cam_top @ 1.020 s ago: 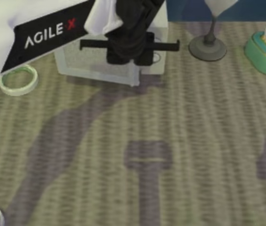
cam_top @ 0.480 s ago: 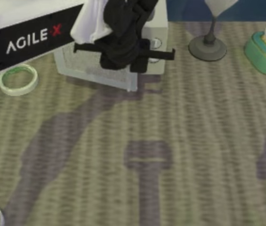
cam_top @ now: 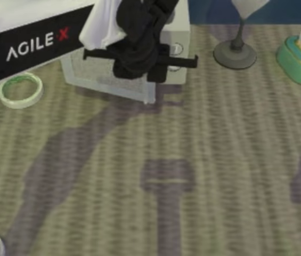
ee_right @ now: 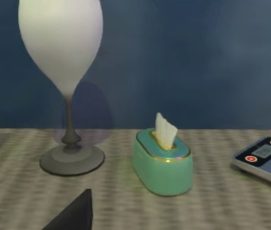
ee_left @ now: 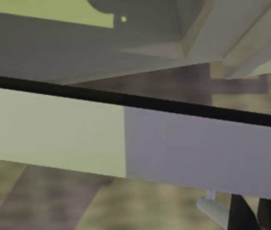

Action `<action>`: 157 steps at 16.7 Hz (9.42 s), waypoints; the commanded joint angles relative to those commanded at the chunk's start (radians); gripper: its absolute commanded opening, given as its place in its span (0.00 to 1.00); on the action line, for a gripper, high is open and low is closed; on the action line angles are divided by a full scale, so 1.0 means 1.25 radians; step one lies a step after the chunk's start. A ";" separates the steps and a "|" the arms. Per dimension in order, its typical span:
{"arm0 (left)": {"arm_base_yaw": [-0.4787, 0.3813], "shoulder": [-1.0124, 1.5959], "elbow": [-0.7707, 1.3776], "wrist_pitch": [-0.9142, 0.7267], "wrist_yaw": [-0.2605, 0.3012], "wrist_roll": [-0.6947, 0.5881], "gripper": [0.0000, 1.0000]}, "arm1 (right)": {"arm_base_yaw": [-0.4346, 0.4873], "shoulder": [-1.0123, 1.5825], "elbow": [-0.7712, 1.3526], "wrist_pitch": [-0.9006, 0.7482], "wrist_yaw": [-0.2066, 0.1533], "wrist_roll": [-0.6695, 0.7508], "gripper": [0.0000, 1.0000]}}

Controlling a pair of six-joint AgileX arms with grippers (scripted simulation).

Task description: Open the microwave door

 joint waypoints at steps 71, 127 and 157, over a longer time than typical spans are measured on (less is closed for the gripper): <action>0.036 -0.140 -0.197 0.085 0.101 0.185 0.00 | 0.000 0.000 0.000 0.000 0.000 0.000 1.00; 0.100 -0.247 -0.336 0.108 0.223 0.396 0.00 | 0.000 0.000 0.000 0.000 0.000 0.000 1.00; 0.114 -0.266 -0.350 0.112 0.249 0.431 0.00 | 0.000 0.000 0.000 0.000 0.000 0.000 1.00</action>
